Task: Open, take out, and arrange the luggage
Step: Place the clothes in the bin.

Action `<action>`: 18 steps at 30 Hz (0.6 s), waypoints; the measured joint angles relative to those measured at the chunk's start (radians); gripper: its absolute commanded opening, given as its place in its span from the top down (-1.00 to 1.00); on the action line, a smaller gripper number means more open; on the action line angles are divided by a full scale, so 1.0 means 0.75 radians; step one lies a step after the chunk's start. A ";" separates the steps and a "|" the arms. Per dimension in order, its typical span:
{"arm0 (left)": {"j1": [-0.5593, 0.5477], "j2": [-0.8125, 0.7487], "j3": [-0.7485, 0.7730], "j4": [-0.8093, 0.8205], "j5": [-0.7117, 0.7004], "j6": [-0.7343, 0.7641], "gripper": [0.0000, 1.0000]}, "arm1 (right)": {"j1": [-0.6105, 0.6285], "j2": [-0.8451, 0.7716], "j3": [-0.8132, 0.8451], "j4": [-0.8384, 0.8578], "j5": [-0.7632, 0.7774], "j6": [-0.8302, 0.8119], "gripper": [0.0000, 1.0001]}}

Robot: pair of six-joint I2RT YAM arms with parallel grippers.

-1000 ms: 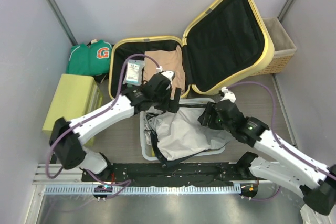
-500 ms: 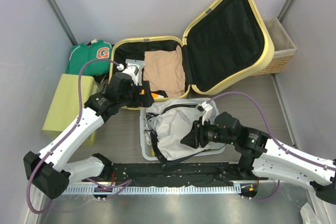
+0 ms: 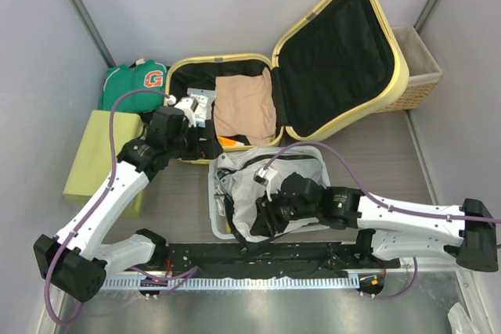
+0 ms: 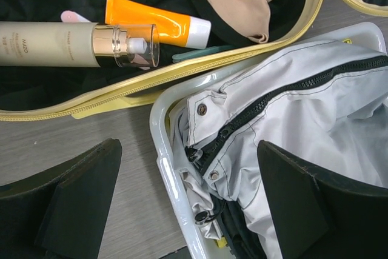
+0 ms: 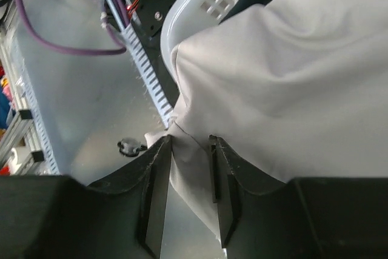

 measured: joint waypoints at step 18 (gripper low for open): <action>0.072 0.001 0.000 -0.010 0.094 0.051 -0.98 | -0.055 0.491 0.153 -0.029 0.277 0.007 0.29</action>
